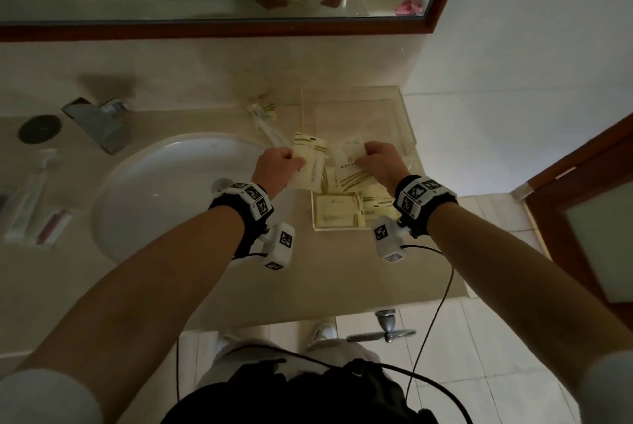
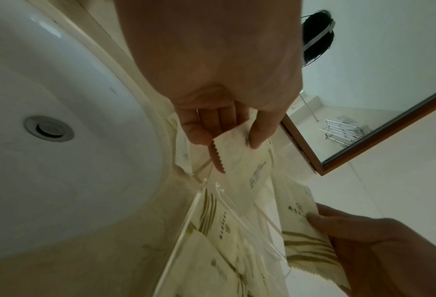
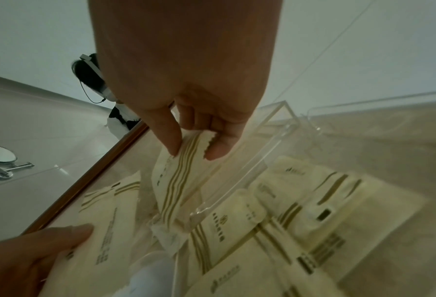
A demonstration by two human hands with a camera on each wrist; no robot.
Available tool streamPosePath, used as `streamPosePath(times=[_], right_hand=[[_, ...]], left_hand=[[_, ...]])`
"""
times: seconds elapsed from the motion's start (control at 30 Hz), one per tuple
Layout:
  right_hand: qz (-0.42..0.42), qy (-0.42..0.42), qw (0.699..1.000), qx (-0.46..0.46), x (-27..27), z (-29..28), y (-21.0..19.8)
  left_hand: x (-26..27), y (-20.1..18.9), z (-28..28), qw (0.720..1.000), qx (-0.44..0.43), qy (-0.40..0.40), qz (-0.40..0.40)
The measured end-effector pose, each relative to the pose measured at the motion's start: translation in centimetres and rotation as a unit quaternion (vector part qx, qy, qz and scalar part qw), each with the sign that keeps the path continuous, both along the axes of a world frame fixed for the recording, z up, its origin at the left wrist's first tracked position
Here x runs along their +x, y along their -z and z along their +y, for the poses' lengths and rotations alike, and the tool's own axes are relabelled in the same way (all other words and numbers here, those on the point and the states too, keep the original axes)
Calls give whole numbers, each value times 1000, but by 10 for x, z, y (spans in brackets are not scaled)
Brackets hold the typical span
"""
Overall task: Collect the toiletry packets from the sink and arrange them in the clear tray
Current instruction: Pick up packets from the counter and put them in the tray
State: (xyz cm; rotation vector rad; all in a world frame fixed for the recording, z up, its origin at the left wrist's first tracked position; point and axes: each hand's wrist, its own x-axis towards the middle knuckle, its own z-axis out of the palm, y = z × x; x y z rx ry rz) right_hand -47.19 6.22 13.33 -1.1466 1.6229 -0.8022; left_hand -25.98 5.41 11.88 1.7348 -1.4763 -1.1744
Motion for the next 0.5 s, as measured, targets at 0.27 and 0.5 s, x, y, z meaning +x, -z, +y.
streamPosePath(times=[0.27, 0.5], right_hand=[[82, -11, 997, 8, -48, 8, 5], [213, -105, 971, 32, -63, 9, 14]], left_hand=[[-29, 1, -1, 999, 0, 13, 29], [-44, 7, -10, 999, 3, 30, 21]])
